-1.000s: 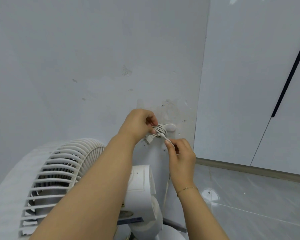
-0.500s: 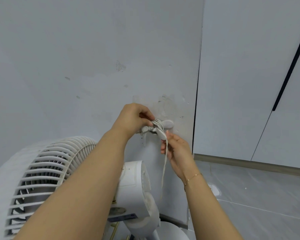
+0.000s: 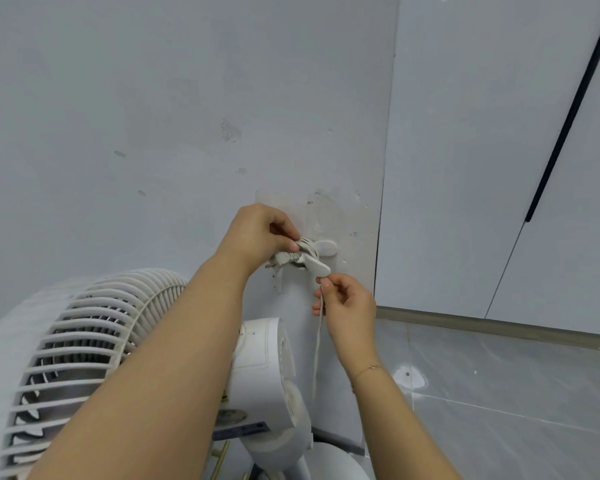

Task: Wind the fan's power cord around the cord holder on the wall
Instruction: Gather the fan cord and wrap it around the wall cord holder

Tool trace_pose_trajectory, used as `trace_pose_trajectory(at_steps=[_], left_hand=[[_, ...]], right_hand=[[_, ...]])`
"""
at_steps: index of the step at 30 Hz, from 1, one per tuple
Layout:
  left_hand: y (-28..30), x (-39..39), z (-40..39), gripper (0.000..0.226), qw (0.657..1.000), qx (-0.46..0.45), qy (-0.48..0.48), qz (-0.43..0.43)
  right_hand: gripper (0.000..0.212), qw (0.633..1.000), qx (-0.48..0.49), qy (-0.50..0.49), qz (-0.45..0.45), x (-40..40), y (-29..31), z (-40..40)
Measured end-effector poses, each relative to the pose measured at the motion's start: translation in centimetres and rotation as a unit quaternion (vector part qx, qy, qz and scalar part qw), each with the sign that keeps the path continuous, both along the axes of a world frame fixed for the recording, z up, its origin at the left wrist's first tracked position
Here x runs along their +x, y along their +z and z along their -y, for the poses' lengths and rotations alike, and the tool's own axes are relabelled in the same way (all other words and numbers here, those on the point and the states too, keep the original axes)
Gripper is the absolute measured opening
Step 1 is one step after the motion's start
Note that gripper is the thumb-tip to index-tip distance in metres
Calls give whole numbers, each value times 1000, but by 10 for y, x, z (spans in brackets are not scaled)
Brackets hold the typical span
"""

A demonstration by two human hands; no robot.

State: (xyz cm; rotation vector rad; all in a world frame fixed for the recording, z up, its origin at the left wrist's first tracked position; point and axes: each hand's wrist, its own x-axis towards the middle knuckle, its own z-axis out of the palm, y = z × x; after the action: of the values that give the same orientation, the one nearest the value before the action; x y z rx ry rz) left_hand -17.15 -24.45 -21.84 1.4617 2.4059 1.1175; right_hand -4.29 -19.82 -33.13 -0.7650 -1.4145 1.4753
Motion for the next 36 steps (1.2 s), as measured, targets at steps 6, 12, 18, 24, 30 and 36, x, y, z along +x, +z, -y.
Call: trace_pose_trajectory(at_steps=[6, 12, 18, 24, 30, 36], left_hand=[[0, -1, -6, 25, 999, -34, 23, 18], [7, 6, -13, 26, 991, -108, 68, 33], [26, 18, -4, 34, 979, -200, 37, 5], [27, 18, 20, 74, 944, -296, -87, -119], [15, 10, 19, 77, 924, -278, -116, -237], [18, 2, 18, 60, 896, -293, -138, -305]], right_hand=[[23, 998, -32, -62, 0, -32, -12, 3], [14, 981, 78, -136, 118, -25, -16, -3], [43, 977, 39, -99, 186, -6, -12, -6], [22, 994, -1, -66, 84, -9, -5, 4], [13, 997, -14, -69, 37, -11, -4, 5], [11, 999, 19, -44, 9, -16, -4, 16]])
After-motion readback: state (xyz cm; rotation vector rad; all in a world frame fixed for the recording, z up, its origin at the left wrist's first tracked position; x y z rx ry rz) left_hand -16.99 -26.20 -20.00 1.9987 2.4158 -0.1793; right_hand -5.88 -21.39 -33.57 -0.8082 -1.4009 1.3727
